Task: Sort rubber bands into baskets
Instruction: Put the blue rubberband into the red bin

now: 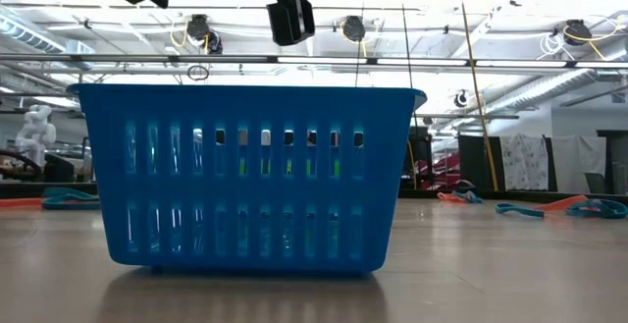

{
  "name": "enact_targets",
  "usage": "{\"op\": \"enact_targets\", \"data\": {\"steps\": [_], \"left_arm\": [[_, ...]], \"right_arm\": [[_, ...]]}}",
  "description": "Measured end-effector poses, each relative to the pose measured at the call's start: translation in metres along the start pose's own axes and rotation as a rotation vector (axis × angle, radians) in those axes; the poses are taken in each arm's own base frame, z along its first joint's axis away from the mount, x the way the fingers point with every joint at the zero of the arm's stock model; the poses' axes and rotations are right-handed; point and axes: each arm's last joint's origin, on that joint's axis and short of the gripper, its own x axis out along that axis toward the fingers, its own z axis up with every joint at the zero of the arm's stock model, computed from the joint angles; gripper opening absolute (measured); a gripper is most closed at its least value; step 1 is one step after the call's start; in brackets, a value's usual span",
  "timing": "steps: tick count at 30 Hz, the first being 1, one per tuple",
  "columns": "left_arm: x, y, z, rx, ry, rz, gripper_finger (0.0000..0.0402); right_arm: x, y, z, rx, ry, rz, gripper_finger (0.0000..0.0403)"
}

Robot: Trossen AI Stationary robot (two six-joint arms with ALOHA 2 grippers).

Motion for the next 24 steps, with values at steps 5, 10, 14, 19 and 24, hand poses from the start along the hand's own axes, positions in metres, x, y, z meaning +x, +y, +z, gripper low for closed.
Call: {"op": "enact_targets", "data": {"steps": [5,10,14,19,24], "left_arm": [[0.0,-0.001,-0.001,-0.003,0.003,-0.002,0.0004],[-0.002,-0.011,-0.009,-0.023,0.157,-0.082,0.0003],[-0.01,-0.023,-0.023,-0.082,0.32,-0.057,0.0003],[-0.035,-0.043,-0.041,-0.129,0.529,0.093,0.0002],[-0.074,-0.053,-0.056,-0.181,0.7,0.396,0.0002]], "right_arm": [[0.0,0.0,0.0,-0.059,0.002,-0.001,0.0033],[0.0,0.0,-0.001,-0.083,0.01,-0.002,0.0079],[0.0,-0.003,-0.004,-0.069,0.04,-0.022,0.0111],[-0.001,-0.006,-0.008,-0.065,0.086,-0.046,0.0136],[-0.001,-0.01,-0.01,-0.086,0.113,-0.065,0.0146]]}}
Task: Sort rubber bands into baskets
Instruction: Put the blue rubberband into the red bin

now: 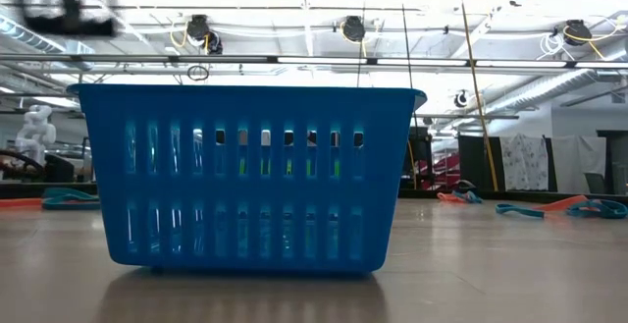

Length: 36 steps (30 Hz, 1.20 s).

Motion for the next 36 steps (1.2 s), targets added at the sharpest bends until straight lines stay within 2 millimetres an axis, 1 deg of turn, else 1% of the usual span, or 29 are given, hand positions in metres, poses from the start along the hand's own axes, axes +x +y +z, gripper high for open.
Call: {"op": "enact_targets", "data": {"steps": [4,9,12,14,17,19,21,25,31,34,36], "left_arm": [[-0.016,0.006,-0.029,-0.117,0.127,0.175,0.0002],[-0.031,0.007,-0.058,-0.189,0.223,0.307,0.0002],[-0.036,0.012,-0.072,-0.234,0.269,0.408,0.0002],[-0.038,0.015,-0.078,-0.241,0.289,0.465,0.0002],[-0.037,0.02,-0.08,-0.24,0.278,0.533,0.0002],[-0.035,0.021,-0.079,-0.229,0.249,0.549,0.0004],[-0.034,0.022,-0.079,-0.225,0.239,0.557,0.0014],[-0.032,0.023,-0.079,-0.23,0.239,0.565,0.0054],[-0.033,0.024,-0.079,-0.227,0.245,0.582,0.012],[-0.035,0.027,-0.079,-0.237,0.253,0.617,0.0145],[-0.036,0.028,-0.077,-0.242,0.274,0.603,0.0154]], "right_arm": [[0.003,-0.005,0.002,-0.007,0.007,-0.026,0.0146],[0.009,-0.014,0.007,-0.022,0.005,-0.062,0.0146],[0.013,-0.019,0.01,-0.034,0.007,-0.084,0.0146],[0.015,-0.022,0.012,-0.039,0.006,-0.094,0.0146],[0.018,-0.027,0.014,-0.032,0.007,-0.112,0.0146],[0.019,-0.029,0.015,-0.032,0.013,-0.119,0.0146],[0.021,-0.031,0.015,-0.032,0.044,-0.101,0.0146],[0.022,-0.033,0.014,-0.019,0.097,-0.055,0.0146],[0.022,-0.033,0.014,-0.01,0.115,-0.031,0.0146],[0.022,-0.033,0.014,0.01,0.115,-0.033,0.0146],[0.022,-0.033,0.014,0.019,0.115,-0.033,0.0146]]}}
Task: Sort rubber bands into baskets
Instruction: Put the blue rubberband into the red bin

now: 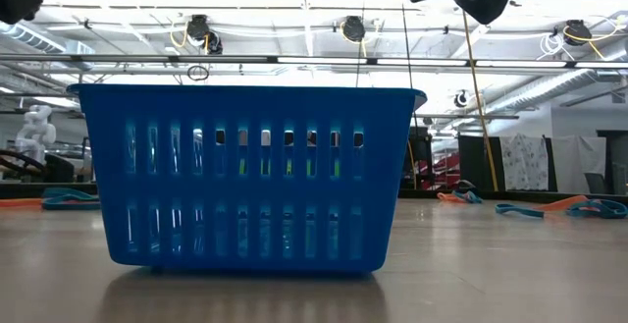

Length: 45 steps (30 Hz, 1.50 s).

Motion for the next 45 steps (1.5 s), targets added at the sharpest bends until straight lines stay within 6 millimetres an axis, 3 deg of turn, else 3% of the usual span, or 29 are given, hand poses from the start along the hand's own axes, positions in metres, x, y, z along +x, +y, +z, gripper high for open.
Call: {"op": "enact_targets", "data": {"steps": [5,10,13,17,22,30,36,45], "left_arm": [[-0.01,0.004,0.012,0.043,-0.007,-0.048,0.0159],[-0.029,0.015,0.03,0.059,-0.188,-0.06,0.016],[-0.036,0.031,0.045,0.023,-0.298,0.059,0.016],[-0.038,0.057,0.071,-0.025,-0.299,0.268,0.016],[-0.029,0.086,0.107,-0.025,-0.2,0.368,0.016],[-0.008,0.115,0.142,-0.049,-0.027,0.444,0.016],[0.007,0.127,0.157,-0.076,0.051,0.475,0.016],[0.022,0.127,0.165,-0.07,0.1,0.433,0.016]], "right_arm": [[0.0,0.001,0.0,0.035,0.011,0.019,0.0146],[0.001,0.001,0.0,0.078,0.052,0.065,0.0146],[0.0,0.002,-0.001,0.103,0.064,0.079,0.0146],[0.001,0.002,-0.001,0.143,0.064,0.077,0.0146],[0.0,0.002,0.0,0.191,0.061,0.079,0.0146],[0.0,0.002,0.0,0.301,0.067,0.078,0.0146],[0.0,0.003,-0.001,0.344,0.069,0.077,0.0146],[0.0,0.003,-0.001,0.358,0.072,0.078,0.0146]]}}
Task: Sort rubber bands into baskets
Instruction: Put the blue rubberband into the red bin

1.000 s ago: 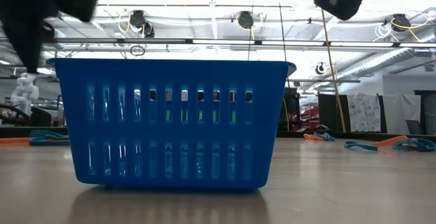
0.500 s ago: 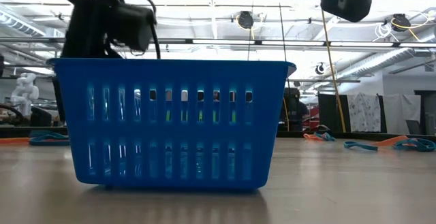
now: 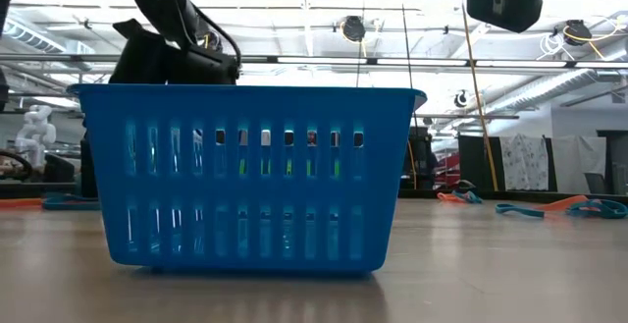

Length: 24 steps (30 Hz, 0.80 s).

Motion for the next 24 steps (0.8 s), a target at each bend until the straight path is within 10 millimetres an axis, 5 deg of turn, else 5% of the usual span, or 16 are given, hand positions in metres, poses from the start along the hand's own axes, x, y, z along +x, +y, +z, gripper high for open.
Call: {"op": "enact_targets", "data": {"steps": [14,24], "left_arm": [[0.0043,-0.0034,0.0011,0.021,0.005,-0.034,0.0155],[0.0042,-0.0051,0.0018,0.061,0.007,-0.067,0.001]], "right_arm": [[-0.0003,-0.0005,-0.0016,-0.049,0.008,-0.009,0.0146],[-0.0003,-0.0008,-0.0016,-0.06,0.007,-0.013,0.0146]]}}
